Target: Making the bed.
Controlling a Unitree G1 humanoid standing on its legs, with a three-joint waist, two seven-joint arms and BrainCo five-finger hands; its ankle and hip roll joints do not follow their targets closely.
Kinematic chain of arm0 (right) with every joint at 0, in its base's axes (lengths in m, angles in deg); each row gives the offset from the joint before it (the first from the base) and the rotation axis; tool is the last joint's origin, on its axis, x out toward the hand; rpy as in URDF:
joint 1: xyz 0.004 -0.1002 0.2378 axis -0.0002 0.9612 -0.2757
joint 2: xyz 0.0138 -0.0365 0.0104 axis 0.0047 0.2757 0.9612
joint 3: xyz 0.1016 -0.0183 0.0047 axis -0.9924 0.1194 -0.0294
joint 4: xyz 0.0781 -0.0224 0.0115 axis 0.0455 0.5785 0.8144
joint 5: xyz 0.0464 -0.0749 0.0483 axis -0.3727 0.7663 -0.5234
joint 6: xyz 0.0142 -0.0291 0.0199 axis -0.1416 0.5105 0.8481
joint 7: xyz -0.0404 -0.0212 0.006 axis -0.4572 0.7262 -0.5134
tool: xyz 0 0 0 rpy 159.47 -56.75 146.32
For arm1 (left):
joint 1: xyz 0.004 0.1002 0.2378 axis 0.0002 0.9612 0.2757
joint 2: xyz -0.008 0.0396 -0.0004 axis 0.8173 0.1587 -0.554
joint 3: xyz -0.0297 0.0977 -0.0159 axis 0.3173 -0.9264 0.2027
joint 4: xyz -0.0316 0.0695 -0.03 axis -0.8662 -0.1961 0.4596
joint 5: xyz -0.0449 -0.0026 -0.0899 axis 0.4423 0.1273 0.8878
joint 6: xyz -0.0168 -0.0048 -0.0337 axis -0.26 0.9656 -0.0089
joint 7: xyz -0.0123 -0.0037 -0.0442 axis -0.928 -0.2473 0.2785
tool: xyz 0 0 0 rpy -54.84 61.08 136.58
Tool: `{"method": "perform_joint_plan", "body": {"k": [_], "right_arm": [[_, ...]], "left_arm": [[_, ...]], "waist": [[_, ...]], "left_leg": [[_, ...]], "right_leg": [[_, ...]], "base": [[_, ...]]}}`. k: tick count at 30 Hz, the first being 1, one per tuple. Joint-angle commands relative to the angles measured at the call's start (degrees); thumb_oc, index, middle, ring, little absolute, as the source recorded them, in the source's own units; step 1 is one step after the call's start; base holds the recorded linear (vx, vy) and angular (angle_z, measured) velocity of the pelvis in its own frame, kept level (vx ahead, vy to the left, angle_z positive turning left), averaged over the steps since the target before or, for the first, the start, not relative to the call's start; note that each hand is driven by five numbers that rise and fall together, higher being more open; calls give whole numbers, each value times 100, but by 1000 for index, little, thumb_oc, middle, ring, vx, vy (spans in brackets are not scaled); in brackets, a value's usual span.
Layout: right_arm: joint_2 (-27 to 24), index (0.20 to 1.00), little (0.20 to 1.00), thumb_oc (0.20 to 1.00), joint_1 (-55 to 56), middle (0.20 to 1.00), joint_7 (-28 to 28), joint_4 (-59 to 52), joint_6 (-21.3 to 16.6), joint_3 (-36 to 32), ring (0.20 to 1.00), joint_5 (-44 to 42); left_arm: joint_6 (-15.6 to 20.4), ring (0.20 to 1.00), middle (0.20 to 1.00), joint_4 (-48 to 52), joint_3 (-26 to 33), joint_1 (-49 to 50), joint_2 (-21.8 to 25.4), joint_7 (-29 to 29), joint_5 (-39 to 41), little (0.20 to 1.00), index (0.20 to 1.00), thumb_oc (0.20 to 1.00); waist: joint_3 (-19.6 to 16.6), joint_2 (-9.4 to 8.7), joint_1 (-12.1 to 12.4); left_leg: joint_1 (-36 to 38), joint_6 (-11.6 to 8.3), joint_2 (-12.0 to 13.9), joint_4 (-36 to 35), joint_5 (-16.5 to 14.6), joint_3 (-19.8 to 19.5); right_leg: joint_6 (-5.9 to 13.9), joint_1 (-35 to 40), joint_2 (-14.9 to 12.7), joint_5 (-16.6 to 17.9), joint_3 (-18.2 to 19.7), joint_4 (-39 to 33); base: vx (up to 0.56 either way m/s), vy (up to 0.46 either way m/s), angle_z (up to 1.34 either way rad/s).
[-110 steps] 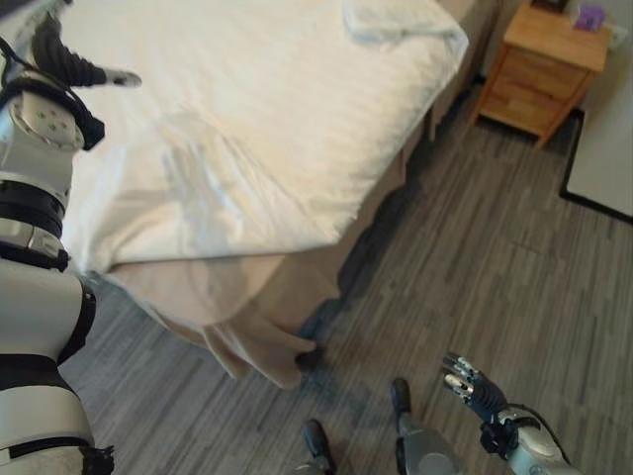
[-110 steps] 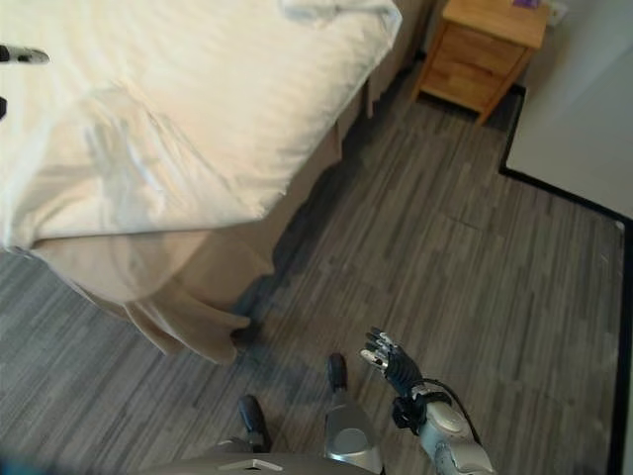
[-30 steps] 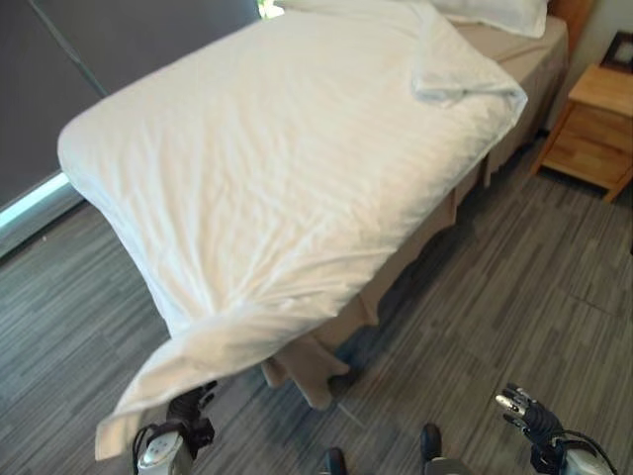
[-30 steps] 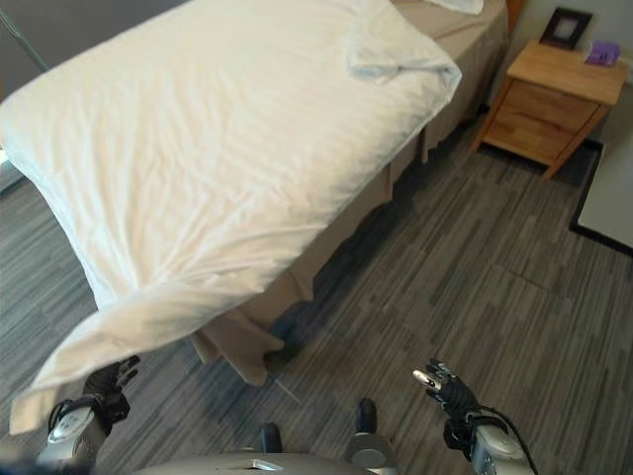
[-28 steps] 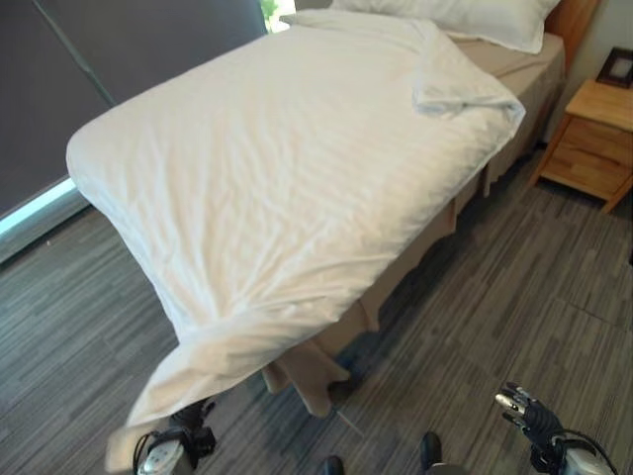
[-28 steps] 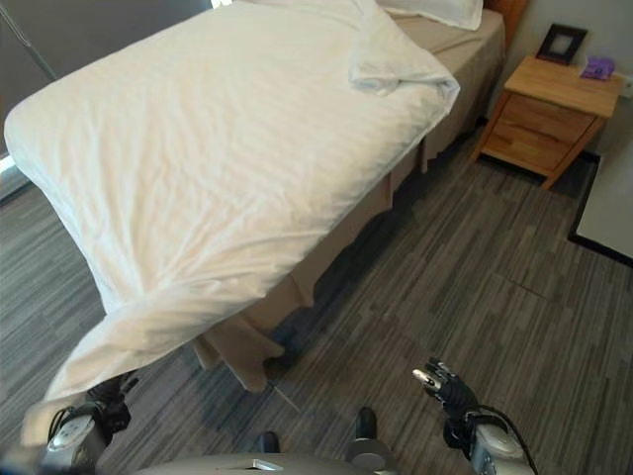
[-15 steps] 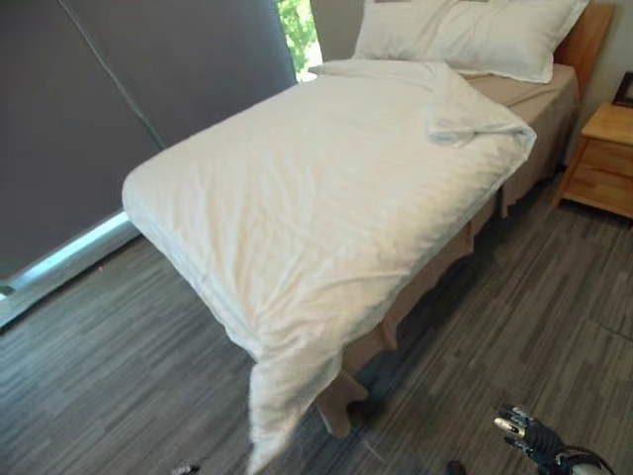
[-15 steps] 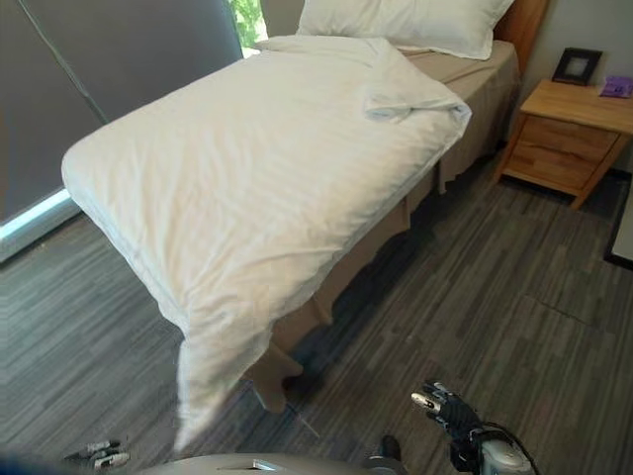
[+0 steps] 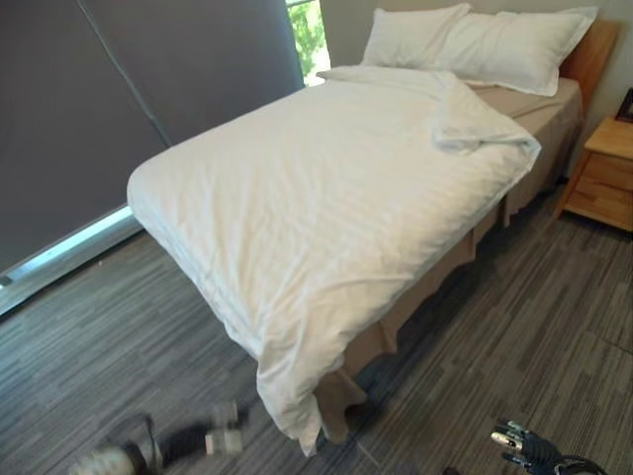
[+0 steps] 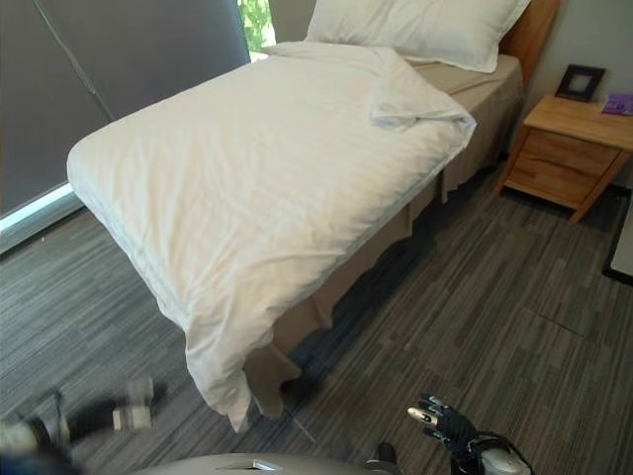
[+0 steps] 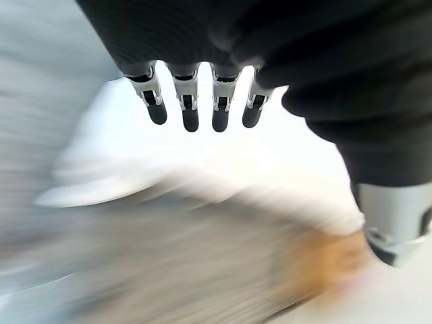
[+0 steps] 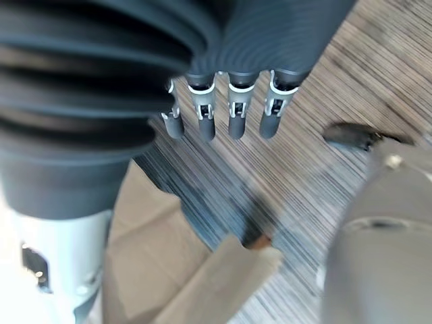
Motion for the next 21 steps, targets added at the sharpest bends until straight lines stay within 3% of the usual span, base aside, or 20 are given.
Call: {"method": "perform_joint_plan", "body": {"k": [1, 7, 8, 12, 21], "right_arm": [[214, 1000, 1000, 1000, -355, 1000, 195, -352, -263, 65, 1000, 42], [199, 1000, 1000, 1000, -350, 1000, 184, -359, -249, 133, 1000, 114], [223, 1000, 1000, 1000, -402, 1000, 167, -411, -266, 226, 1000, 143], [209, 1000, 1000, 1000, -545, 1000, 139, -447, -256, 328, 1000, 111], [100, 1000, 1000, 1000, -785, 1000, 162, -363, -236, 624, 1000, 97]], "left_arm": [[428, 1000, 1000, -213, 160, -627, -424, 575, 1194, 1000, 1000, 1000], [733, 1000, 1000, -692, -6, -1524, -531, 927, 1042, 1000, 1000, 1000], [902, 200, 200, -1234, -61, -1973, -882, 1174, 933, 200, 200, 200], [827, 200, 200, -1860, -369, -2429, -952, 1090, 1031, 200, 200, 200], [628, 200, 200, -2166, -1116, -2988, -253, 694, 837, 200, 200, 200]], "waist": [[416, -591, -26], [653, -778, -72], [779, -895, -96], [909, -1027, -139], [995, -1145, -202]], "left_leg": [[-162, -214, -46, 67, 489, -367], [-301, -220, -21, 67, 496, -328], [-426, -218, -9, 67, 513, -315], [-581, -217, 20, 67, 537, -261], [-729, -204, 4, 67, 539, -182]], "right_leg": [[298, 472, -95, -138, 55, 133], [312, 312, -70, -89, 105, 129], [309, 168, -63, -54, 138, 135], [330, -34, -66, 22, 207, 152], [370, -241, -83, 110, 331, 158]], "base": [[-46, 9, 8], [-38, 21, 1], [-124, 40, -6], [-65, 41, -9], [-14, 38, -5]]}}
